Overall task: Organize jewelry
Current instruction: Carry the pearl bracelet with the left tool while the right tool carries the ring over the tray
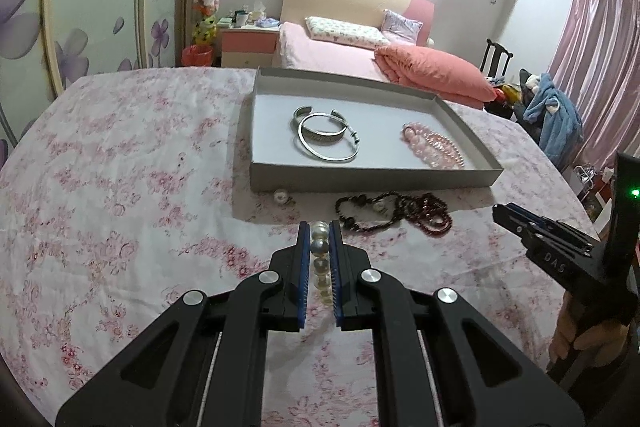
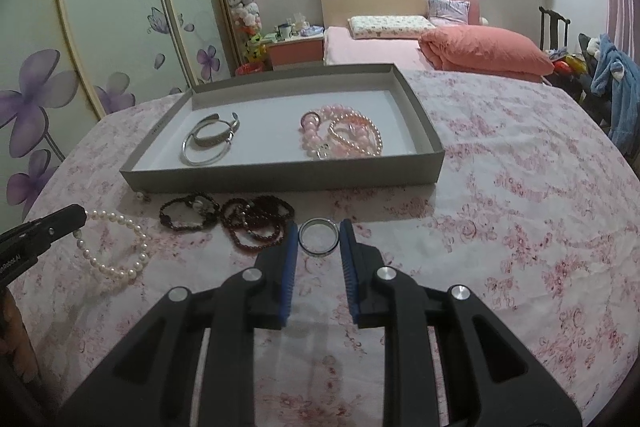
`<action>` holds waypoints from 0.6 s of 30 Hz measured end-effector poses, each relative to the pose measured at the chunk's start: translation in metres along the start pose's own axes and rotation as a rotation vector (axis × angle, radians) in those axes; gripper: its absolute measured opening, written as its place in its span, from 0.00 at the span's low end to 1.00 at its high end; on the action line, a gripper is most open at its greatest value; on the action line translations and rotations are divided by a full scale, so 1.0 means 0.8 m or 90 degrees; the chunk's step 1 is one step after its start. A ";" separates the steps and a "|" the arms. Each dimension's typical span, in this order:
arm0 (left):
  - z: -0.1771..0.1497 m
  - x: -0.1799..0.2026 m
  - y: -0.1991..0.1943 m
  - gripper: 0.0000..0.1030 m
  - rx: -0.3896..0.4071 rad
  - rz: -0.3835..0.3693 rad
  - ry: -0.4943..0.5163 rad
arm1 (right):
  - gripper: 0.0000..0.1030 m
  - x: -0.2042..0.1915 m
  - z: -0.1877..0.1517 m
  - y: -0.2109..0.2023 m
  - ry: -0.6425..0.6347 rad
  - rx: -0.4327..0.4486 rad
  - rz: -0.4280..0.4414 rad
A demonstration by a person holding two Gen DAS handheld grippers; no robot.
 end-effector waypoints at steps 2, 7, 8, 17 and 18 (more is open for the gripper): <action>0.001 0.007 -0.003 0.10 0.007 -0.004 0.006 | 0.21 -0.002 0.003 -0.004 -0.002 0.011 -0.003; 0.003 0.019 -0.008 0.10 0.023 -0.007 0.016 | 0.21 -0.005 0.011 -0.013 -0.008 0.036 -0.010; 0.004 0.021 -0.008 0.10 0.026 -0.008 0.016 | 0.21 -0.005 0.012 -0.015 -0.010 0.041 -0.012; 0.009 0.039 -0.013 0.10 0.059 -0.002 0.033 | 0.21 -0.008 0.027 -0.033 -0.018 0.087 -0.027; 0.010 0.041 -0.014 0.10 0.065 -0.001 0.035 | 0.21 -0.008 0.029 -0.035 -0.019 0.093 -0.029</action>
Point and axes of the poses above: each gripper's, at about its wrist camera, not at the fingertips, and y roughly the way its jaws point, x to its right, z to its top, the point moved 10 cm from there along y, roughly the way its jaws point, and after that the axes turned 14 degrees about -y, right-handed, at the moved point
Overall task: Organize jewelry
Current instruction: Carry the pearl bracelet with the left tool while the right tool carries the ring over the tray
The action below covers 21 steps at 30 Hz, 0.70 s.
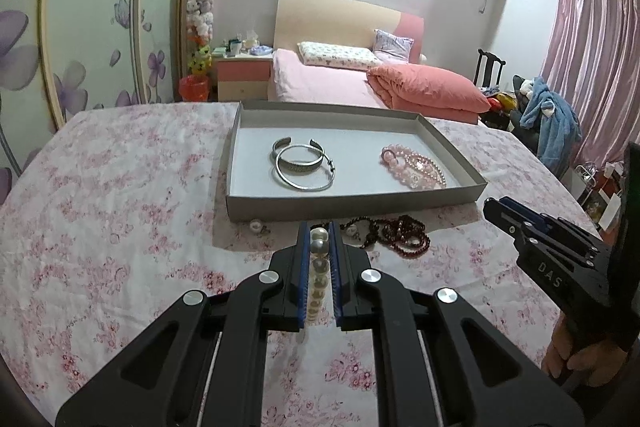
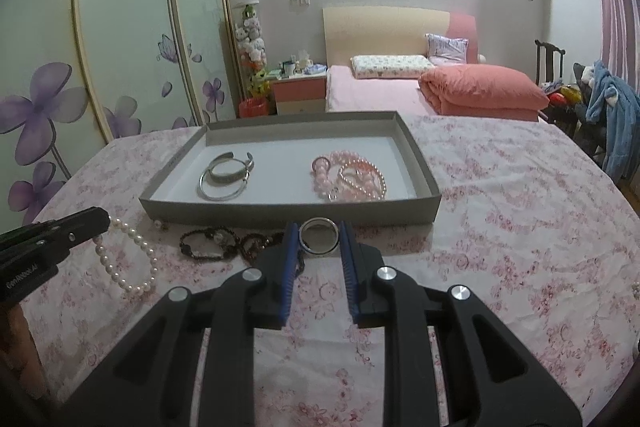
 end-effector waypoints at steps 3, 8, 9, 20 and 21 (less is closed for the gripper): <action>0.003 0.003 -0.001 0.10 0.015 0.007 0.008 | 0.21 -0.001 0.005 -0.004 -0.004 0.013 -0.005; 0.007 0.007 -0.002 0.10 0.036 0.023 0.020 | 0.21 -0.001 0.014 -0.011 -0.012 0.034 -0.017; 0.008 0.007 -0.002 0.10 0.039 0.026 0.021 | 0.21 -0.001 0.015 -0.013 -0.013 0.038 -0.020; 0.022 0.013 -0.005 0.10 0.073 0.043 0.033 | 0.21 0.008 0.041 -0.032 -0.018 0.094 -0.054; 0.024 0.015 -0.005 0.10 0.076 0.044 0.035 | 0.21 0.008 0.045 -0.034 -0.020 0.102 -0.059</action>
Point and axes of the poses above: each gripper's, at about its wrist camera, not at the fingertips, and y roughly the way its jaws point, x to its right, z to its top, the point moved 10 cm from there along y, roughly the way its jaws point, and after that the axes turned 14 degrees about -y, right-handed, at the moved point
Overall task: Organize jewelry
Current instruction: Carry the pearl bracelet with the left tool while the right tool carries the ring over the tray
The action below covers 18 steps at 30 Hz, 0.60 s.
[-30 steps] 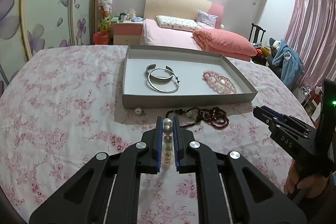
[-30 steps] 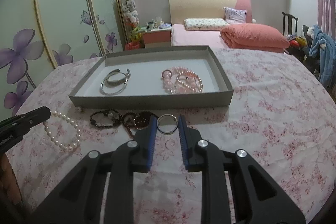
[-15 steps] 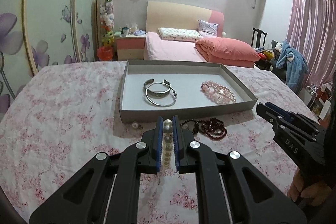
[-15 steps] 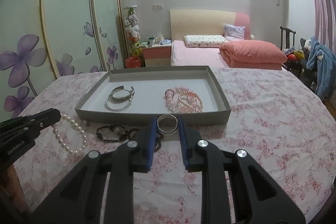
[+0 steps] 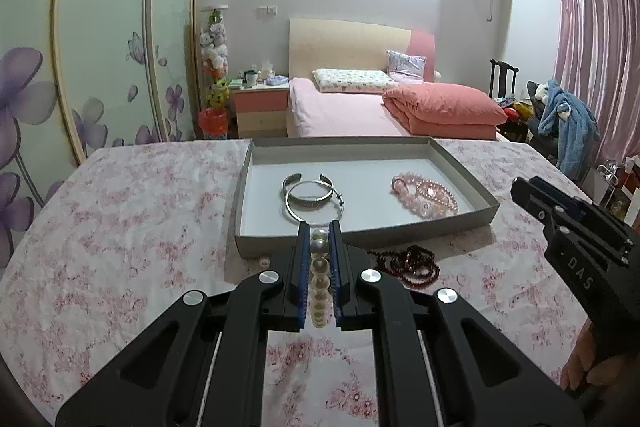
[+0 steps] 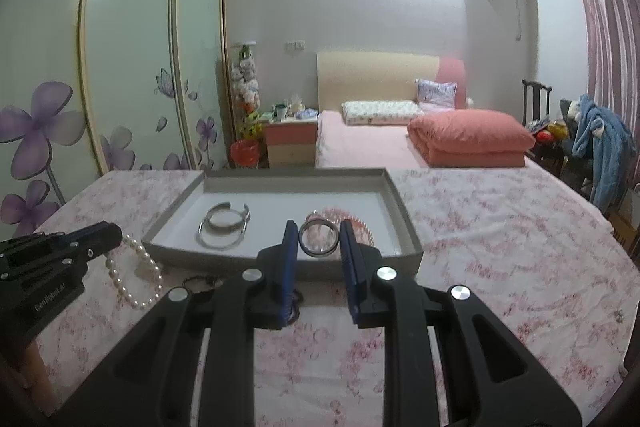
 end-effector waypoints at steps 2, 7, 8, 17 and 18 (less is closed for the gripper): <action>0.004 0.003 0.000 0.10 0.009 0.002 0.004 | 0.21 0.000 0.007 -0.002 -0.004 0.012 -0.008; 0.020 0.009 -0.001 0.10 0.032 0.002 0.005 | 0.21 0.004 0.027 -0.004 -0.008 0.045 -0.027; 0.023 0.011 -0.002 0.10 0.039 0.002 0.006 | 0.21 0.005 0.029 -0.004 -0.007 0.049 -0.029; 0.055 0.024 0.006 0.10 0.082 -0.004 0.008 | 0.21 0.020 0.052 0.005 0.002 0.084 -0.048; 0.057 0.023 0.009 0.10 0.084 -0.003 0.007 | 0.21 0.020 0.053 0.005 0.002 0.088 -0.050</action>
Point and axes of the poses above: each gripper's, at about its wrist camera, not at the fingertips, and y roughly the way its jaws point, x to its right, z to its top, the point moved 10 cm from there along y, roughly the way its jaws point, and after that the axes turned 14 degrees about -y, right-handed, at the moved point
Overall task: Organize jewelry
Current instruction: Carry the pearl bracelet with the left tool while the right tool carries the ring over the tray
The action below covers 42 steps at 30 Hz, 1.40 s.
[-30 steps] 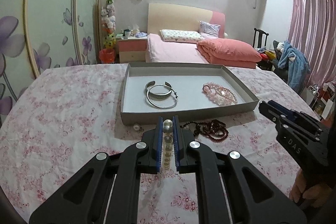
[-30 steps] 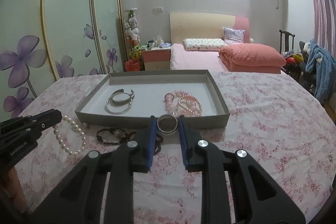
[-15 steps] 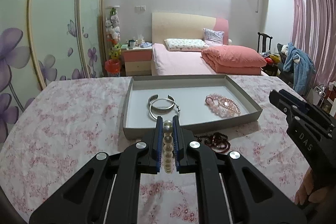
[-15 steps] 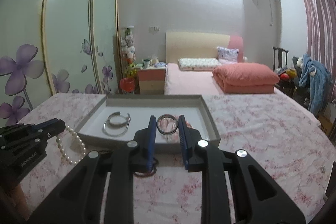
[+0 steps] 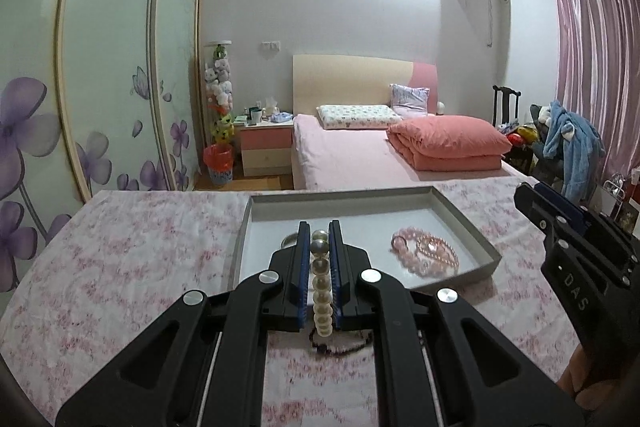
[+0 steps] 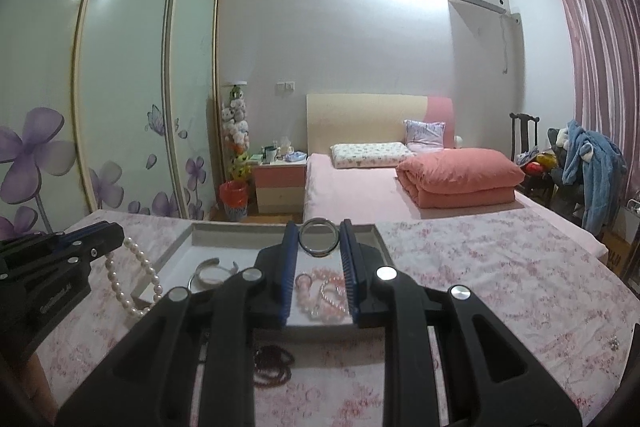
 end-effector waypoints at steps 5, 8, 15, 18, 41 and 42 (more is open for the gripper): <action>0.010 0.000 0.018 0.10 0.006 0.002 -0.011 | 0.21 0.002 0.006 0.013 0.001 0.011 -0.006; 0.015 0.000 0.027 0.10 0.011 0.002 -0.013 | 0.21 0.002 0.009 0.022 0.001 0.015 -0.009; 0.020 0.002 0.046 0.10 0.010 0.000 -0.016 | 0.21 0.004 0.013 0.052 0.000 0.014 -0.014; 0.021 0.002 0.056 0.10 0.004 0.000 -0.020 | 0.21 0.005 0.013 0.067 0.003 0.012 -0.013; 0.000 0.000 0.141 0.10 -0.073 -0.013 -0.047 | 0.22 -0.013 -0.057 0.178 0.044 -0.136 0.073; -0.002 -0.001 0.143 0.10 -0.078 -0.014 -0.050 | 0.22 -0.014 -0.060 0.180 0.047 -0.141 0.077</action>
Point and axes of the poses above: each gripper's, at about its wrist camera, not at the fingertips, and y roughly the way its jaws point, x to its right, z to its top, the point moved 10 cm from there along y, roughly the way its jaws point, and after that the axes turned 14 degrees about -y, right-handed, at the moved point
